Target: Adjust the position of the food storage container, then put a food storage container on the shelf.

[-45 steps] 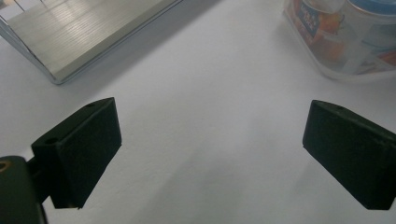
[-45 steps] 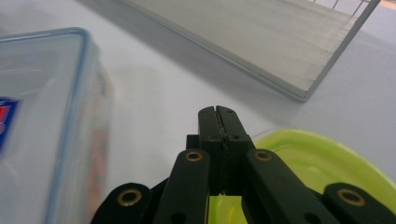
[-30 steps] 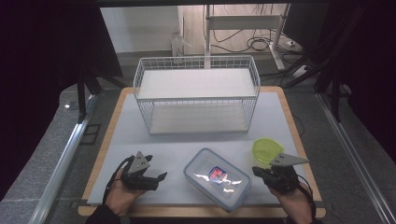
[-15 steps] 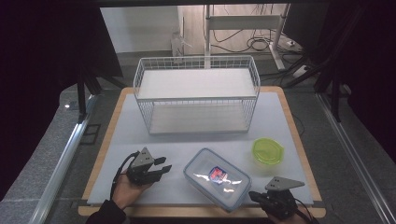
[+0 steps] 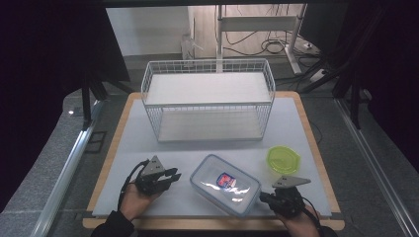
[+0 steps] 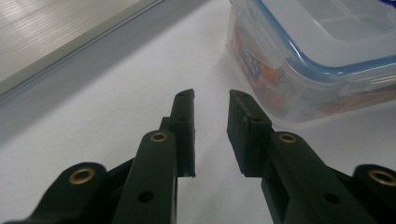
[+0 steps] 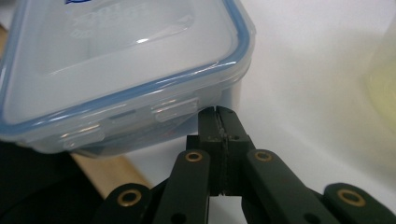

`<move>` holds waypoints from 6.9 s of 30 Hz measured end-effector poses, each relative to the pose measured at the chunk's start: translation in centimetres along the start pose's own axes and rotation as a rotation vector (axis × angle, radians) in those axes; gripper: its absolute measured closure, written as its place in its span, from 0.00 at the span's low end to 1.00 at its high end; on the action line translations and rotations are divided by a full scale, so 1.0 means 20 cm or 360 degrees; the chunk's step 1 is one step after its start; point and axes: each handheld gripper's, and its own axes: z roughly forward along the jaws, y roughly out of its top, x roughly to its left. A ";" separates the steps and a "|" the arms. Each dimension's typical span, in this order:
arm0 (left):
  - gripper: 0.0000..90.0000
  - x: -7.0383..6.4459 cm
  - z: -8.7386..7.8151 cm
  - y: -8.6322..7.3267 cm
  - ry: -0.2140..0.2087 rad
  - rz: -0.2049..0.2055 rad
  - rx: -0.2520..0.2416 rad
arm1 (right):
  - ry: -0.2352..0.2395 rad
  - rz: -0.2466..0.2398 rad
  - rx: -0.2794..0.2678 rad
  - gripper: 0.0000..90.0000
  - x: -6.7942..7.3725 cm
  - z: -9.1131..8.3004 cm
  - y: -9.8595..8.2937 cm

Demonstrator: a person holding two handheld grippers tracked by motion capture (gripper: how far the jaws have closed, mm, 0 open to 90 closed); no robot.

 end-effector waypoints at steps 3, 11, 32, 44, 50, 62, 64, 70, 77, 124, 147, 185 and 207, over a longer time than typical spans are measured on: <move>0.81 0.01 0.01 0.00 0.0016 -0.0024 0.0013 | 0.0002 0.0000 -0.0004 1.00 -0.02 0.04 0.04; 0.81 0.08 0.05 0.01 0.0052 -0.0083 0.0010 | -0.0023 0.0005 -0.0010 1.00 -0.06 0.15 0.15; 0.88 0.08 0.04 0.01 0.0069 -0.0136 0.0110 | -0.0120 -0.0030 -0.0021 1.00 -0.07 0.39 0.38; 0.85 0.01 -0.02 -0.02 0.0069 -0.0152 0.0150 | -0.0145 -0.0068 0.0005 1.00 -0.08 0.44 0.43; 0.50 0.02 -0.08 -0.05 0.0219 -0.0128 0.0066 | -0.0189 -0.0147 -0.0019 0.92 -0.06 0.35 0.41; 0.09 0.06 -0.14 -0.12 0.0239 -0.0151 0.0039 | -0.0156 -0.0188 -0.0098 0.47 -0.03 0.19 0.32; 0.08 0.06 -0.14 -0.12 0.0241 -0.0139 0.0035 | -0.0152 -0.0186 -0.0109 0.43 -0.04 0.18 0.32; 0.04 0.07 -0.15 -0.12 0.0229 -0.0103 -0.0064 | -0.0097 -0.0173 -0.0180 0.24 -0.07 0.14 0.31; 0.04 0.08 -0.16 -0.09 0.0144 -0.0183 -0.0047 | -0.0024 -0.0200 -0.0205 0.11 -0.06 0.15 0.33; 0.15 0.07 0.04 0.05 -0.0515 -0.0413 0.0068 | 0.0519 0.0221 0.0098 0.22 -0.07 0.34 0.45; 0.54 -0.01 -0.10 -0.01 -0.0432 -0.0513 -0.0138 | 0.0566 0.0332 -0.0133 0.58 -0.03 0.16 0.30; 0.58 0.08 -0.23 0.37 -0.0328 -0.0392 -0.0315 | 0.0494 0.0202 -0.0392 0.58 -0.12 -0.04 0.62; 0.58 0.23 -0.37 0.69 -0.0279 -0.0336 -0.0393 | 0.0507 0.0194 -0.0499 0.58 -0.19 -0.15 0.96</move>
